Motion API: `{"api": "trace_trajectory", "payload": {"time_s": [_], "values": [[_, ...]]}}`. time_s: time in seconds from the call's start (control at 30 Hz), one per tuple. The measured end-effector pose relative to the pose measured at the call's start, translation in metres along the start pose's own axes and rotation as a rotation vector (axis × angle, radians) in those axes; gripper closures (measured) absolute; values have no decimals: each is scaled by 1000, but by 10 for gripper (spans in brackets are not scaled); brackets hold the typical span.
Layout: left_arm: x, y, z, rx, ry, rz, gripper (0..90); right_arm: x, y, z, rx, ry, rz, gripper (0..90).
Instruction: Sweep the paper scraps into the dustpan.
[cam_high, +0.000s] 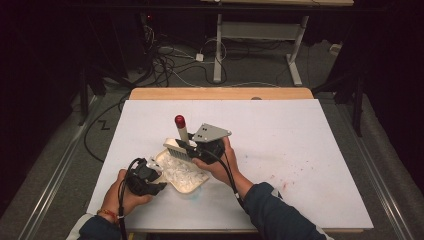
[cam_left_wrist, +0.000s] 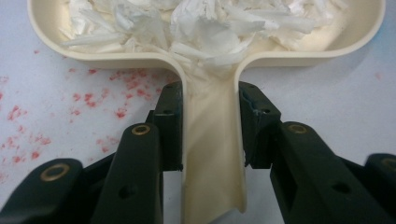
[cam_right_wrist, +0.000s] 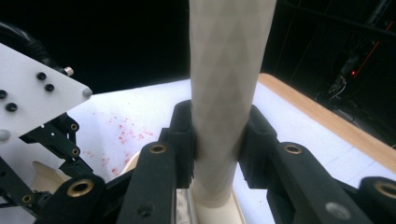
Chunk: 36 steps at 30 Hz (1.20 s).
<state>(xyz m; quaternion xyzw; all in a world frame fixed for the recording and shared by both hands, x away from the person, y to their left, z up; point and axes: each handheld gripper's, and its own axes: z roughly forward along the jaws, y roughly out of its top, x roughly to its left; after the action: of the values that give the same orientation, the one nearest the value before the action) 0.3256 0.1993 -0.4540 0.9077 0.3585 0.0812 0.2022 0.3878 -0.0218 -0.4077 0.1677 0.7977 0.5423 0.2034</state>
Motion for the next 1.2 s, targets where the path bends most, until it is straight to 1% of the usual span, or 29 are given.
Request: {"api": "trace_trajectory", "payload": {"time_s": [0.1,0.23,0.3,0.33,0.4,0.47,0.5,0.57,0.63,0.7,0.77,0.83,0.93,1.07,1.2], "values": [[1,-3,-2,6,-6,-2,634,-6,3,-8,-23,-21,16,709],[3,-5,-4,7,-7,-5,634,-19,5,-19,-30,-80,39,710],[3,-5,-4,7,-8,-6,635,-24,3,-21,-19,-117,35,709],[3,-5,-4,9,-7,-5,634,-26,1,-21,-12,-128,33,710],[3,-5,-3,10,-9,-11,634,-28,-4,-18,10,-133,40,709],[3,-4,-3,7,-8,-13,634,-27,-9,-13,42,-120,31,710],[3,-4,-3,6,-8,-14,634,-26,-12,-11,50,-106,34,710],[4,-4,-3,5,-8,-13,634,-23,-12,-11,42,-84,42,709],[4,-4,-3,5,-8,-14,634,-18,-12,-12,45,-45,42,709],[5,-4,-3,4,-9,-15,634,-12,-12,-14,53,-14,21,709],[5,-4,-2,3,-10,-16,634,-10,-11,-18,49,1,20,709],[5,-4,-2,3,-4,-20,634,-11,-10,-23,31,28,41,710],[5,-4,-2,3,-3,-25,634,-14,-8,-31,20,19,34,710],[6,-3,-1,1,1,-27,634,-22,-5,-46,-11,8,66,710],[8,-3,-1,-2,1,-35,634,-26,-4,-62,-18,3,80,709]]}}
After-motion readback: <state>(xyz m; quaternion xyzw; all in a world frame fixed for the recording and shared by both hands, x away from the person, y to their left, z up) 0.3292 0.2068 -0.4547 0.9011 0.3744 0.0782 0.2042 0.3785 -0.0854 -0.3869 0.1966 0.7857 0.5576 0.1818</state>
